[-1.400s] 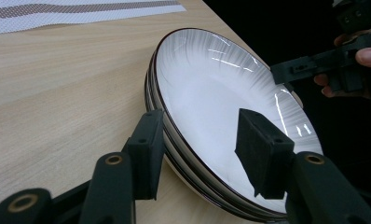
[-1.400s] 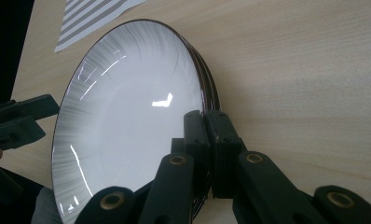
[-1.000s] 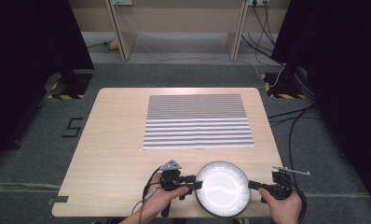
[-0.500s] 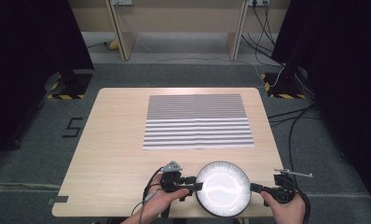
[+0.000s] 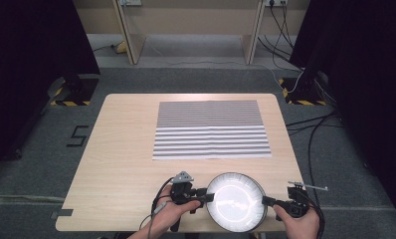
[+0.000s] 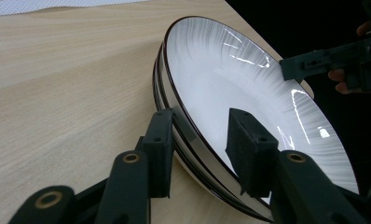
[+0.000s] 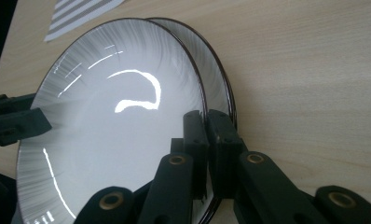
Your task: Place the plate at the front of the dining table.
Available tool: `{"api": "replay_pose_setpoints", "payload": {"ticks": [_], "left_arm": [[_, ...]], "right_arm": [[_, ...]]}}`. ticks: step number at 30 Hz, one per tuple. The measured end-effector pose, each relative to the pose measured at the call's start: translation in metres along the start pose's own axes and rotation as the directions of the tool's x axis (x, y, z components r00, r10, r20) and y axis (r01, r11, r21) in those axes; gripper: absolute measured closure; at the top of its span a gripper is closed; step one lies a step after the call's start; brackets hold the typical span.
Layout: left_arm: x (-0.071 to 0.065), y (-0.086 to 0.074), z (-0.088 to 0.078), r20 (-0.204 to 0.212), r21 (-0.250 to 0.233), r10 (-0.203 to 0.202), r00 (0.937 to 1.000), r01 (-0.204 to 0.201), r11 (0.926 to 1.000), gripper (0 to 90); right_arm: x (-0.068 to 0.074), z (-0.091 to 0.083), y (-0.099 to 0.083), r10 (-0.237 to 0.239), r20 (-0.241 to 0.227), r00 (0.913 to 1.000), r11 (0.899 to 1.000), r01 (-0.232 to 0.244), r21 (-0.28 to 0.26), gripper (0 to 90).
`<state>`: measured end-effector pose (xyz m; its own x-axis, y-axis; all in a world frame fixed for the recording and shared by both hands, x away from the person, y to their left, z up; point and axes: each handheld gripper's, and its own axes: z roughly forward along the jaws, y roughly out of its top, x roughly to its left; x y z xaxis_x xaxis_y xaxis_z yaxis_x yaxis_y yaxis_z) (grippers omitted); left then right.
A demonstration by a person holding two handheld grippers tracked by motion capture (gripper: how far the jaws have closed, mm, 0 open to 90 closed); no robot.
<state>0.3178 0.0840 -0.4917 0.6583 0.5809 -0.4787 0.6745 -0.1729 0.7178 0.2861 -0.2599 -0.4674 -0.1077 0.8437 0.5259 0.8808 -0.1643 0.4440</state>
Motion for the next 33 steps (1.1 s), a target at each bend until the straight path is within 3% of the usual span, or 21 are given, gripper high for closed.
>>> {"api": "replay_pose_setpoints", "payload": {"ticks": [4,8,12,17,20,23,28,33], "left_arm": [[0.000,0.001,-0.002,-0.002,0.003,0.008,1.0000,-0.008,1.0000,62.6],[-0.002,0.001,-0.004,-0.009,0.006,0.016,0.9998,-0.016,0.9999,63.0],[-0.004,0.000,-0.009,-0.006,0.009,0.023,0.9997,-0.023,0.9997,63.7],[-0.007,-0.002,-0.015,-0.017,0.009,0.054,0.9984,-0.054,0.9985,63.9],[-0.007,-0.003,-0.016,-0.007,0.003,0.043,0.9990,-0.043,0.9991,64.0],[-0.007,-0.004,-0.016,-0.008,0.002,0.045,0.9989,-0.045,0.9990,64.1],[-0.006,-0.005,-0.014,-0.001,-0.009,0.038,0.9993,-0.038,0.9992,64.7],[-0.005,-0.008,-0.010,0.000,-0.017,0.029,0.9996,-0.029,0.9994,65.0]], "right_arm": [[0.001,0.005,0.001,-0.008,0.005,1.0000,1.000,0.008,0.011,85.7],[-0.002,0.005,0.002,0.042,-0.058,0.9975,0.999,-0.041,0.021,74.2],[-0.001,0.004,0.004,0.048,-0.061,0.9970,0.998,-0.044,0.050,72.4],[-0.001,0.005,0.004,0.038,-0.067,0.9970,0.997,-0.033,0.075,72.4],[0.000,0.006,0.002,0.031,-0.064,0.9975,0.997,-0.027,0.073,72.5],[-0.001,0.006,0.002,0.043,-0.069,0.9967,0.997,-0.038,0.067,72.5],[-0.008,0.005,0.000,0.100,-0.118,0.9880,0.994,-0.094,0.055,73.4],[-0.011,0.006,0.003,0.116,-0.139,0.9835,0.992,-0.108,0.062,72.8]]}}
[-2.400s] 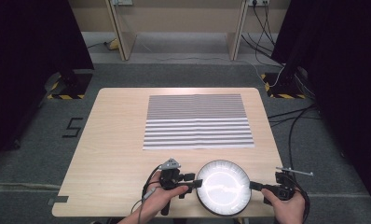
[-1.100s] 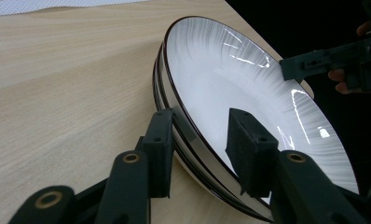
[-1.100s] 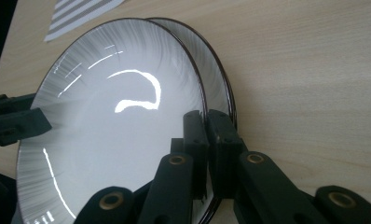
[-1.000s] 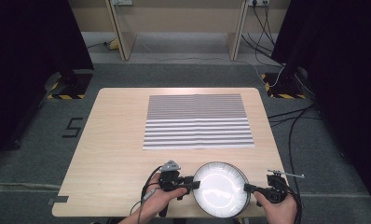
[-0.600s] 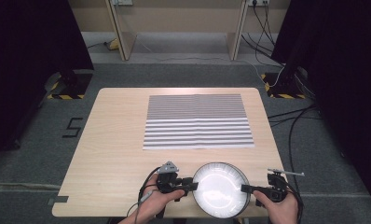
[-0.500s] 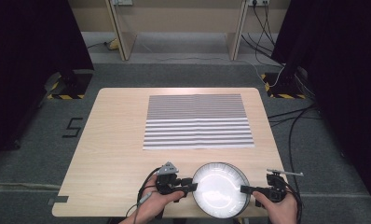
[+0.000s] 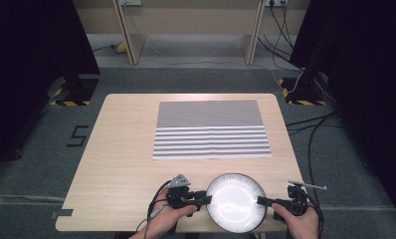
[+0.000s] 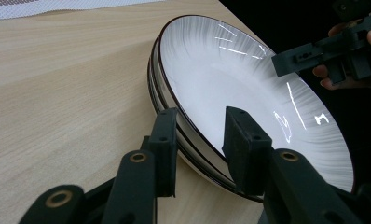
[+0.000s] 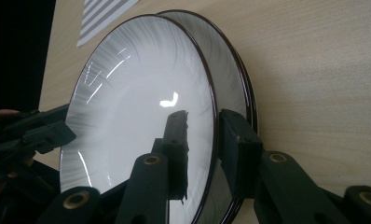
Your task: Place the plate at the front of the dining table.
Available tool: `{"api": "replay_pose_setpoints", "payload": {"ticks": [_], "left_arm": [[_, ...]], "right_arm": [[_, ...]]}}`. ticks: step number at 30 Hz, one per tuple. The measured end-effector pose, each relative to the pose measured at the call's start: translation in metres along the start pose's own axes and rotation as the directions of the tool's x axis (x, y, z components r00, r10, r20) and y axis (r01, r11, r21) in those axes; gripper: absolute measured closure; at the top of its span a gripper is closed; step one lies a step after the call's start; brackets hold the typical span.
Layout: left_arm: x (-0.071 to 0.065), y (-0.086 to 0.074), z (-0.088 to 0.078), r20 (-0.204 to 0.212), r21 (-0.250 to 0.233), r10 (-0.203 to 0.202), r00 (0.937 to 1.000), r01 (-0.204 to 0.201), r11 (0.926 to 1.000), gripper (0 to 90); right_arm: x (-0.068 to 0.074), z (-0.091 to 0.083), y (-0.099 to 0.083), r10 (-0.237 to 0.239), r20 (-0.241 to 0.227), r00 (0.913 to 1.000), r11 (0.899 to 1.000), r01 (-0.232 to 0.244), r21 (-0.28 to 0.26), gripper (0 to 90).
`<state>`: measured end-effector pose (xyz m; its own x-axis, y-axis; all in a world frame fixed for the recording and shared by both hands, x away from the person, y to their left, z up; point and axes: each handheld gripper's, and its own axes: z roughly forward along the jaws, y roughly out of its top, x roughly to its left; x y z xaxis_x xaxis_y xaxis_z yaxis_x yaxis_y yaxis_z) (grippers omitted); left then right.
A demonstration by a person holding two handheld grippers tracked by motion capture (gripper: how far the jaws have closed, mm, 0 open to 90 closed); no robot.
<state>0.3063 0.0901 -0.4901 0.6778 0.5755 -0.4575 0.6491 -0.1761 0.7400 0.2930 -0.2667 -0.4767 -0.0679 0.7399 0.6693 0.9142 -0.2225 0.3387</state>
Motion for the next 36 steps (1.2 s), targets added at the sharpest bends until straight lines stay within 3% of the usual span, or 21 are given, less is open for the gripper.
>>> {"api": "replay_pose_setpoints", "payload": {"ticks": [9,15,18,23,30,33,36], "left_arm": [[0.003,-0.003,0.002,0.014,-0.017,-0.012,0.9998,0.013,0.9998,65.2],[0.004,-0.006,0.004,0.021,-0.028,-0.028,0.9994,0.028,0.9992,65.2],[0.003,-0.005,0.004,0.020,-0.025,-0.027,0.9994,0.028,0.9993,65.3],[0.004,-0.004,0.004,0.022,-0.018,-0.034,0.9992,0.034,0.9993,65.3],[0.006,-0.003,0.004,0.032,-0.024,-0.039,0.9987,0.040,0.9989,65.9],[0.007,-0.003,0.004,0.034,-0.029,-0.034,0.9989,0.035,0.9990,66.2],[0.008,-0.002,0.003,0.026,-0.040,-0.012,0.9996,0.013,0.9991,65.8]], "right_arm": [[-0.007,0.002,0.003,0.031,-0.043,0.9986,0.999,-0.033,-0.036,71.9],[-0.007,0.005,0.007,0.005,-0.046,0.9989,0.999,-0.008,-0.052,71.1],[-0.007,0.005,0.008,-0.005,-0.038,0.9993,0.999,0.003,-0.047,72.3],[-0.005,0.007,0.011,-0.055,0.027,0.9981,0.998,0.056,-0.031,84.4],[-0.004,0.008,0.012,-0.066,0.034,0.9972,0.997,0.067,-0.027,85.4],[-0.007,0.007,0.012,-0.051,0.009,0.9987,0.998,0.051,-0.033,85.3],[-0.011,0.007,0.011,-0.004,-0.030,0.9995,0.999,0.003,-0.040,84.8]]}}
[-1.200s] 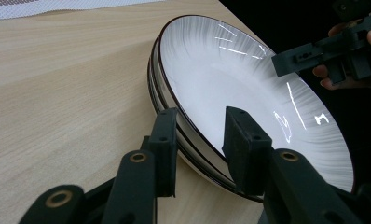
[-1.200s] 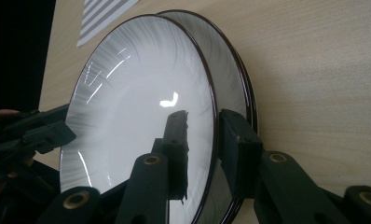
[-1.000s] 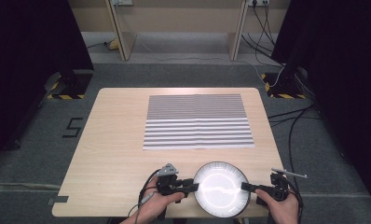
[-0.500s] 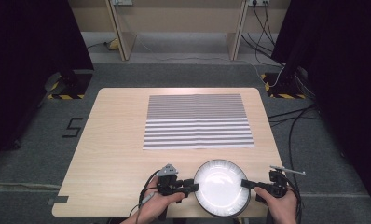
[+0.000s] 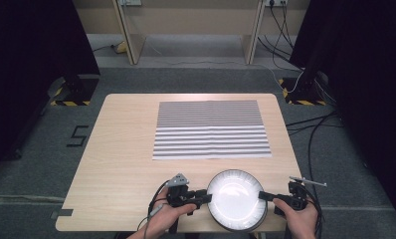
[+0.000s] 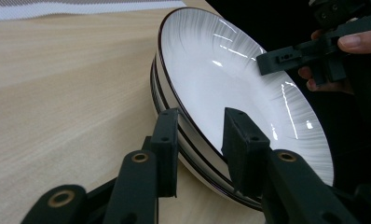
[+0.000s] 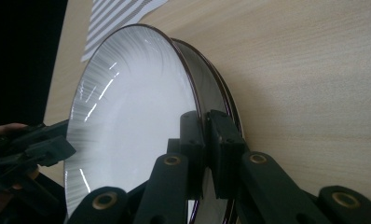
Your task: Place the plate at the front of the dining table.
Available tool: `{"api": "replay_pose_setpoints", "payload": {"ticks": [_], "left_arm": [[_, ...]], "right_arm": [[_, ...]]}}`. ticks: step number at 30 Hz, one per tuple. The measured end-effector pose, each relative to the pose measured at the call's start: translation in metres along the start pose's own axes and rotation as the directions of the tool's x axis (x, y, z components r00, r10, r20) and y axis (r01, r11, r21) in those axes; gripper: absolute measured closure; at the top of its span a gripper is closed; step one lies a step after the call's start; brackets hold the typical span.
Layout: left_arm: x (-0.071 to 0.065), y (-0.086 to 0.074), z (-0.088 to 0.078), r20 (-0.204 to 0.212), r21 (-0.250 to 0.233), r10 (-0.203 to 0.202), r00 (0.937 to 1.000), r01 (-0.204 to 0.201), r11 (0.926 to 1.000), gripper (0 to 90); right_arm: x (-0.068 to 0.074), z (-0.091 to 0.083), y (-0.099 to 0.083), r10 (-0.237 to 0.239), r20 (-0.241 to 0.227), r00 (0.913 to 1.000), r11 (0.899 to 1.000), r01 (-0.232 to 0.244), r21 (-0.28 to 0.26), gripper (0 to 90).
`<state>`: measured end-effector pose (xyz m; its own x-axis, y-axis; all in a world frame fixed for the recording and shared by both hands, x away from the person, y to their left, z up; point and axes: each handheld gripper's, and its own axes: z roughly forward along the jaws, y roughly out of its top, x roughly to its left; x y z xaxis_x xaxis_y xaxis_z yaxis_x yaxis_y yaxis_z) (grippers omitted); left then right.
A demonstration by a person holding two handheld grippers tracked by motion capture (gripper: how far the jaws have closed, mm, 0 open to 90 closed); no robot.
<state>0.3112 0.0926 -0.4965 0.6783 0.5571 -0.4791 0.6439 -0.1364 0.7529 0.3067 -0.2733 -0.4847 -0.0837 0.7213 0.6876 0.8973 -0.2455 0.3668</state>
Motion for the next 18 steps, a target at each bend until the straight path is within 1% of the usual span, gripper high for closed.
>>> {"api": "replay_pose_setpoints", "payload": {"ticks": [1,3,4,5,7,8,9,11,12,14,15,17,18], "left_arm": [[0.000,0.000,0.000,0.000,0.000,0.000,1.0000,0.000,1.0000,64.1],[-0.001,0.004,-0.006,-0.006,-0.022,0.008,0.9999,-0.008,0.9997,59.9],[-0.001,0.004,-0.006,-0.006,-0.022,0.008,0.9999,-0.008,0.9997,58.3],[-0.001,0.007,-0.011,-0.008,-0.028,0.022,0.9997,-0.022,0.9994,56.5],[0.000,0.009,-0.016,-0.014,-0.042,0.022,0.9997,-0.022,0.9989,54.2],[0.000,0.009,-0.016,-0.014,-0.042,0.022,0.9997,-0.022,0.9989,53.6],[0.002,0.011,-0.022,-0.023,-0.048,0.029,0.9993,-0.030,0.9984,53.1],[0.004,0.013,-0.027,-0.027,-0.057,0.026,0.9993,-0.028,0.9980,52.4],[0.004,0.013,-0.027,-0.027,-0.057,0.026,0.9993,-0.028,0.9980,52.4],[0.006,0.013,-0.034,-0.033,-0.067,0.025,0.9992,-0.027,0.9974,52.4],[0.006,0.013,-0.034,-0.033,-0.067,0.025,0.9992,-0.027,0.9974,52.4],[0.009,0.014,-0.042,-0.038,-0.081,0.022,0.9990,-0.025,0.9964,52.3],[0.009,0.014,-0.042,-0.038,-0.081,0.022,0.9990,-0.025,0.9964,52.2]], "right_arm": [[-0.001,0.000,0.000,0.008,-0.008,0.9999,1.000,-0.008,-0.001,84.7],[-0.003,-0.001,0.000,0.024,-0.026,0.9994,1.000,-0.024,-0.002,84.4],[-0.003,-0.001,0.000,0.024,-0.026,0.9994,1.000,-0.024,-0.002,84.4],[-0.005,-0.001,0.000,0.037,-0.042,0.9984,0.999,-0.037,-0.002,84.2],[-0.005,-0.001,0.000,0.042,-0.043,0.9982,0.999,-0.042,-0.001,84.1],[-0.005,-0.001,0.000,0.042,-0.043,0.9982,0.999,-0.042,-0.003,84.1],[-0.005,-0.001,0.000,0.044,-0.045,0.9980,0.999,-0.045,-0.006,84.1],[-0.006,-0.001,-0.001,0.051,-0.048,0.9976,0.999,-0.051,-0.014,84.1],[-0.006,-0.001,-0.001,0.051,-0.048,0.9976,0.999,-0.051,-0.014,84.1],[-0.006,-0.001,-0.002,0.064,-0.054,0.9965,0.998,-0.065,-0.017,83.9],[-0.006,-0.001,-0.002,0.064,-0.054,0.9965,0.998,-0.065,-0.017,83.9],[-0.007,0.000,-0.001,0.081,-0.065,0.9946,0.996,-0.082,-0.023,83.7],[-0.007,0.000,-0.001,0.085,-0.069,0.9940,0.996,-0.087,-0.024,83.7]]}}
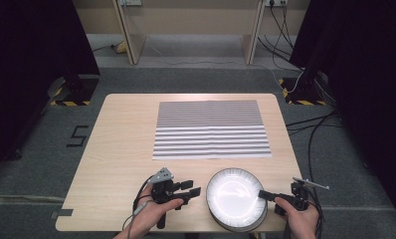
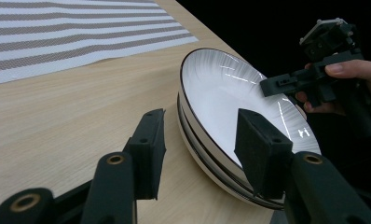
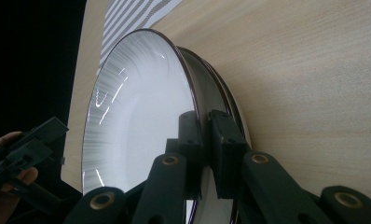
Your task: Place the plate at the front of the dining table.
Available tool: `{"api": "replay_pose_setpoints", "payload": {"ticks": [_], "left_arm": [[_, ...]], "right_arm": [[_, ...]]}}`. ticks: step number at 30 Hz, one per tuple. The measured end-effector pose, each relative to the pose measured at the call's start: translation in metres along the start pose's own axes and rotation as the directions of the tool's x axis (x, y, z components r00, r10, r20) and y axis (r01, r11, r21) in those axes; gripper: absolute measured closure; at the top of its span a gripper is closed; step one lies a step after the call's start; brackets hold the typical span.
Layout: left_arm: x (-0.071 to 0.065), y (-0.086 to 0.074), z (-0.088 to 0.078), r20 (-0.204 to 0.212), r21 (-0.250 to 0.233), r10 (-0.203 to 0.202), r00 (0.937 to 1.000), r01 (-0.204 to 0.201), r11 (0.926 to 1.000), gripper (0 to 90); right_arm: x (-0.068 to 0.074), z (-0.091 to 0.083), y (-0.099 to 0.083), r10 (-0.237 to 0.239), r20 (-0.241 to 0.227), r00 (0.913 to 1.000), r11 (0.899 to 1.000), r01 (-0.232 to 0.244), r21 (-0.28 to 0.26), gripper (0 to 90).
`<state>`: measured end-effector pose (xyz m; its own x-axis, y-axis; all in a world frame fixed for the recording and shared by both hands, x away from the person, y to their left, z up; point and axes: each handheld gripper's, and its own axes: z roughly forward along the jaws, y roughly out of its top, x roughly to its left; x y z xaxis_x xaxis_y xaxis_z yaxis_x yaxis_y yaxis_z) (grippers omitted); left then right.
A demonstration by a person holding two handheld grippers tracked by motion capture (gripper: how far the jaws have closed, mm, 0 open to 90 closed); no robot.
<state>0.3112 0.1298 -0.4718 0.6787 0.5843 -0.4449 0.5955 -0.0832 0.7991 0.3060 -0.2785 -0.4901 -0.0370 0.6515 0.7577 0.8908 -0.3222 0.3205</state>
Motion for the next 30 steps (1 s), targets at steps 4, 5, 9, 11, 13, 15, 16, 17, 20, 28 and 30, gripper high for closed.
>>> {"api": "replay_pose_setpoints", "payload": {"ticks": [4,5,9,11,13,15,16,17,20,28,30], "left_arm": [[0.005,0.000,-0.013,-0.015,-0.023,-0.003,0.9999,0.003,0.9997,51.5],[0.006,0.000,-0.015,-0.018,-0.026,-0.002,0.9998,0.002,0.9997,51.1],[0.011,-0.001,-0.024,-0.034,-0.037,-0.016,0.9993,0.014,0.9992,48.8],[0.015,-0.002,-0.029,-0.043,-0.045,-0.023,0.9988,0.021,0.9988,48.4],[0.017,-0.004,-0.032,-0.051,-0.049,-0.028,0.9983,0.025,0.9985,48.0],[0.021,-0.006,-0.037,-0.059,-0.052,-0.031,0.9978,0.028,0.9983,47.5],[0.022,-0.006,-0.038,-0.063,-0.053,-0.035,0.9974,0.032,0.9981,47.0],[0.023,-0.007,-0.040,-0.069,-0.053,-0.036,0.9970,0.033,0.9981,46.4],[0.028,-0.010,-0.045,-0.089,-0.055,-0.040,0.9953,0.035,0.9979,44.4],[0.041,-0.018,-0.060,-0.130,-0.064,-0.061,0.9896,0.053,0.9965,43.0],[0.046,-0.021,-0.065,-0.146,-0.068,-0.075,0.9864,0.065,0.9955,42.8]], "right_arm": [[-0.001,0.000,0.001,0.004,-0.006,1.0000,1.000,-0.004,-0.005,83.4],[-0.001,0.000,0.001,0.009,-0.010,0.9999,1.000,-0.009,-0.009,83.4],[0.000,-0.003,0.002,0.007,-0.026,0.9996,1.000,-0.008,-0.013,83.1],[0.001,-0.004,0.003,0.017,-0.033,0.9993,1.000,-0.018,-0.016,82.9],[0.002,-0.006,0.004,0.011,-0.029,0.9995,1.000,-0.012,-0.019,82.7],[0.002,-0.007,0.004,0.014,-0.034,0.9993,1.000,-0.015,-0.022,82.4],[0.002,-0.007,0.005,0.017,-0.035,0.9992,1.000,-0.018,-0.023,82.2],[0.002,-0.007,0.005,0.018,-0.039,0.9991,1.000,-0.019,-0.024,82.0],[0.002,-0.008,0.006,0.016,-0.038,0.9991,1.000,-0.017,-0.022,81.7],[0.003,-0.011,0.008,0.020,-0.038,0.9991,0.999,-0.021,-0.034,81.6],[0.004,-0.011,0.008,0.017,-0.044,0.9989,0.999,-0.019,-0.041,81.5]]}}
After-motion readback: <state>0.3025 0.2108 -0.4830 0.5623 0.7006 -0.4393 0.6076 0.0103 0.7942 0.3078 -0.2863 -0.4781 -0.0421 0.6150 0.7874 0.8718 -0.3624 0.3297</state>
